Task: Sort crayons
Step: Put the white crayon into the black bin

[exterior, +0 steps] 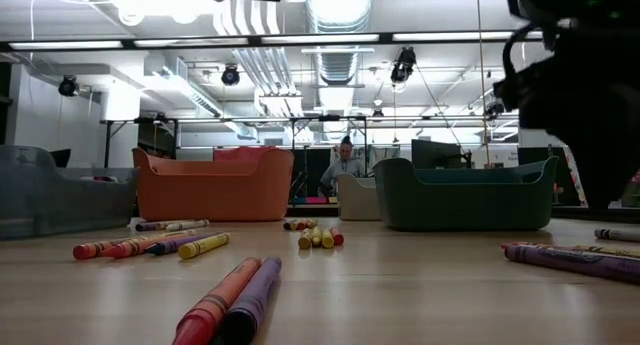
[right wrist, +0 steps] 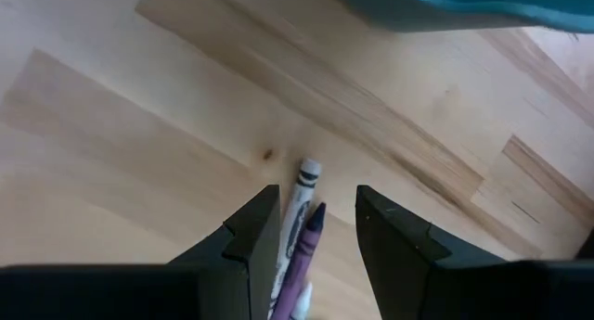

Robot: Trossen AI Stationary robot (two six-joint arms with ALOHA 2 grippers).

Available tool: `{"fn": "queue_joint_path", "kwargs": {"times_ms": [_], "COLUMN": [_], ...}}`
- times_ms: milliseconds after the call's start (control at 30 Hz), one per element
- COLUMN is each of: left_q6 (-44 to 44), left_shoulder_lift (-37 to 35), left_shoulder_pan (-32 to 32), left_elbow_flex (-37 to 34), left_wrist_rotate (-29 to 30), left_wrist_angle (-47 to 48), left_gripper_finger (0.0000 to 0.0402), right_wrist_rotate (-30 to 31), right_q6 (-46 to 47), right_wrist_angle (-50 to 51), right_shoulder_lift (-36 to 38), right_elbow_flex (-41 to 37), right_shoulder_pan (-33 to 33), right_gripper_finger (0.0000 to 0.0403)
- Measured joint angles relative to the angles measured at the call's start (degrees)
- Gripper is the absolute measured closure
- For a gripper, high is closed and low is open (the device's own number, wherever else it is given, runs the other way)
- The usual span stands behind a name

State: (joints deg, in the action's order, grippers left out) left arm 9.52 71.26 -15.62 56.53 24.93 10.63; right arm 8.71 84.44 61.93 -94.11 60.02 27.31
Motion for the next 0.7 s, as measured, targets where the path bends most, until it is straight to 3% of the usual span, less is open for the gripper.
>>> {"fn": "queue_joint_path", "kwargs": {"times_ms": [700], "left_q6": [0.52], "left_shoulder_lift": [-0.39], "left_shoulder_pan": [0.63], "left_elbow_flex": [0.00], "left_wrist_rotate": [0.22], "left_wrist_angle": [0.12], "left_gripper_finger": [0.0362], "right_wrist_rotate": [-1.16], "right_q6": [-4.19], "right_wrist_angle": [-4.31], "right_shoulder_lift": [-4.48], "right_elbow_flex": [-0.39], "right_shoulder_pan": [-1.46], "right_gripper_finger": [0.0273]}}
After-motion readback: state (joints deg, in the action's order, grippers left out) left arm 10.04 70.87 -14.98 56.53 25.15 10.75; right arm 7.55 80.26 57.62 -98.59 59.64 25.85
